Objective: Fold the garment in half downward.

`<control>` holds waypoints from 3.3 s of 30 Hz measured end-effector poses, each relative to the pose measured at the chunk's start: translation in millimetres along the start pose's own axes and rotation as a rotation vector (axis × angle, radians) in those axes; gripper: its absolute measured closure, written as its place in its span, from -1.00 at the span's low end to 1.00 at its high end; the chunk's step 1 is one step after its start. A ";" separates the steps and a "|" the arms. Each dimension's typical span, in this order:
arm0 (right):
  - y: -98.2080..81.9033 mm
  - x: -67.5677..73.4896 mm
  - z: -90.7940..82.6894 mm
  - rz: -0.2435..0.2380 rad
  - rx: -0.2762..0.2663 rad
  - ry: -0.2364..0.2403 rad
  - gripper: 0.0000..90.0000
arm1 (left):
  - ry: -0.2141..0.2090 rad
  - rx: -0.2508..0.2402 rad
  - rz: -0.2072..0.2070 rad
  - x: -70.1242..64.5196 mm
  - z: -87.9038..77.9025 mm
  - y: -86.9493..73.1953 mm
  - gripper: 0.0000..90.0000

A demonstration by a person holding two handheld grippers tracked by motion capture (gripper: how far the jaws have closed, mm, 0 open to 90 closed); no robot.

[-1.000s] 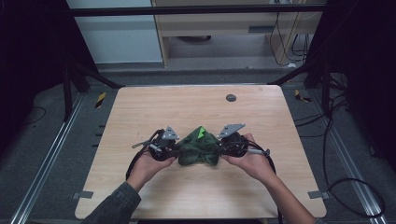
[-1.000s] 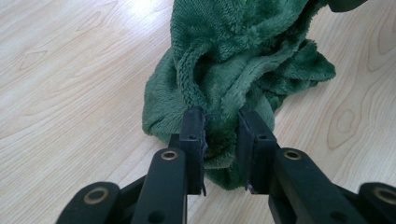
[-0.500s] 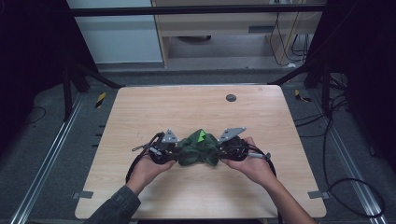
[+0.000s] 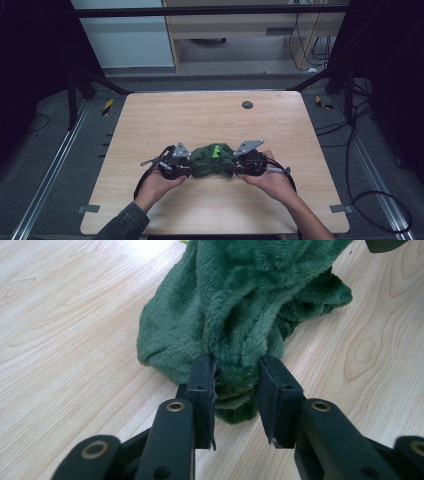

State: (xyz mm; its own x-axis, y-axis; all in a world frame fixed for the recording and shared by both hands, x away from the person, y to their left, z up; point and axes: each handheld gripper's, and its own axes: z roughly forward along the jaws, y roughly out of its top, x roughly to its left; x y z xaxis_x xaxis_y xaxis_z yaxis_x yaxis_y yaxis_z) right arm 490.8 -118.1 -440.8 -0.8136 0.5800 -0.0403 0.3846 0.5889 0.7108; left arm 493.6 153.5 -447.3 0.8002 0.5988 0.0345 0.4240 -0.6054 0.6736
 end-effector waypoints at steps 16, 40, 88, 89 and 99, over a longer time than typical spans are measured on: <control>-5.7 3.4 1.6 0.006 0.011 0.007 0.31 | 0.016 0.002 -0.001 0.4 1.7 -6.8 0.47; -14.2 11.2 5.5 0.008 0.026 0.022 0.24 | 0.025 0.000 -0.008 2.4 -1.3 -17.6 0.45; -22.8 18.5 0.5 0.045 0.004 0.009 -0.58 | -0.002 0.012 0.025 -20.1 -7.9 -18.4 -0.45; -23.3 18.7 -0.3 0.046 -0.001 0.005 -0.61 | -0.001 0.022 0.023 -21.3 -8.4 -18.1 -0.51; -26.7 19.6 -6.8 0.066 -0.026 -0.001 -0.80 | 0.003 0.019 0.012 -23.8 -12.4 -19.3 -0.78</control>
State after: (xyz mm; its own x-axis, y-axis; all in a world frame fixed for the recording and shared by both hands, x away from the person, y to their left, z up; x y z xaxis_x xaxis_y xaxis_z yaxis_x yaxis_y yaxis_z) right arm 461.6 -126.2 -455.8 -0.7863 0.6178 0.0067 0.4260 0.5343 0.7301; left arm 461.1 157.4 -452.0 0.8038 0.5932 0.0451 0.4222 -0.6222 0.6593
